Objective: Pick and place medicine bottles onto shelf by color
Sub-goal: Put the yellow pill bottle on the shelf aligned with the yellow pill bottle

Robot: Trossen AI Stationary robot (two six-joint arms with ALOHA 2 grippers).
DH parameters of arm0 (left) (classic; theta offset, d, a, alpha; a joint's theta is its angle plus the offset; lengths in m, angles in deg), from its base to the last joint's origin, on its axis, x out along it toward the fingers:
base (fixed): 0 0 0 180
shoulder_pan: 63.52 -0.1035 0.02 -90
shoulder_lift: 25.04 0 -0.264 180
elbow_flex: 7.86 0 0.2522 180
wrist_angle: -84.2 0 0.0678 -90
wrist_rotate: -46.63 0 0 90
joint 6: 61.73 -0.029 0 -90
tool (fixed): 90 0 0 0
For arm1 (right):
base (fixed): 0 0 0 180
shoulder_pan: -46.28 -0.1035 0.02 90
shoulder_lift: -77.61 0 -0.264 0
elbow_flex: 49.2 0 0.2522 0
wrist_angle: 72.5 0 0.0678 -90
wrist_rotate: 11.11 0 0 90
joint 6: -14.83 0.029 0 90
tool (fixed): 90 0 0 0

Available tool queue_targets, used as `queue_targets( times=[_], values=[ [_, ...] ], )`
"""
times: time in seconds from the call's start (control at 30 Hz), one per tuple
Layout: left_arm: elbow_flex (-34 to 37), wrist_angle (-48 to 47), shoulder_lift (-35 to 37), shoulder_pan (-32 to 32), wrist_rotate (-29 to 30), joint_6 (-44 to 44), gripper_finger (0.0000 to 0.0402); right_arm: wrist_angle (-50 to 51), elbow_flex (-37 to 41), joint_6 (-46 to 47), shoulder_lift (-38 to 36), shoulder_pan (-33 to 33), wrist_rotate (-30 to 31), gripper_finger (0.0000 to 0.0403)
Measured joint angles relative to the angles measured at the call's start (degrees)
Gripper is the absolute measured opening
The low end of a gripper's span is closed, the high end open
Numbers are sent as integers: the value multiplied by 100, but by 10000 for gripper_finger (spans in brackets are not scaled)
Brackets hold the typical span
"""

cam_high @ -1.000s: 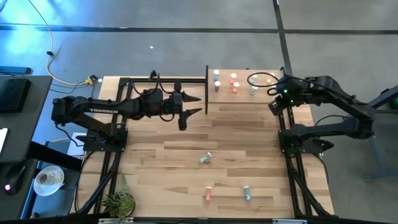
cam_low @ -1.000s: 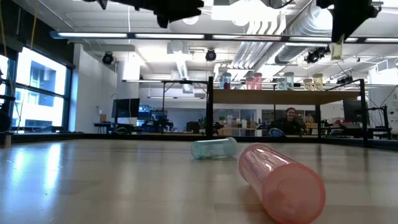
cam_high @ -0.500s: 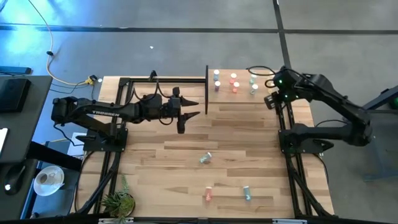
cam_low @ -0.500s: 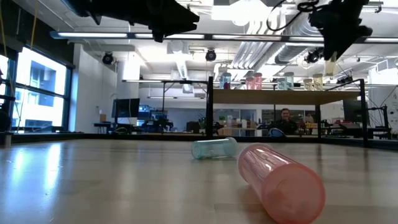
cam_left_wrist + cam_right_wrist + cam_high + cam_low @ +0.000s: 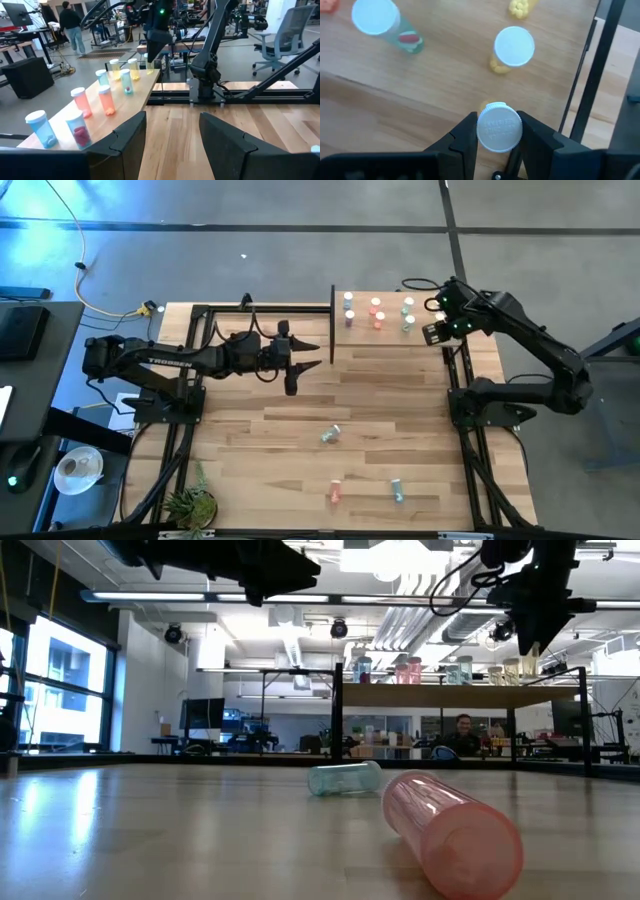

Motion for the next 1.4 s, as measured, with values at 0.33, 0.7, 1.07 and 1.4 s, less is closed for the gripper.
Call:
queue_targets(
  times=[0.33, 0.7, 1.07, 1.4],
  values=[
    [-2, -44, 0, -9, 0, 0, 172, -70, 0, 37, 425, 5, 57, 110],
    [-2, -46, 0, -9, 0, 0, 172, 9, -11, 115, 462, 5, 103, 110],
    [-4, -46, 0, -9, 0, 0, 172, 41, -11, 104, 465, 5, 304, 110],
    [-4, -46, 0, -9, 0, -1, 172, 44, -11, 104, 462, 5, 53, 111]
  ],
)
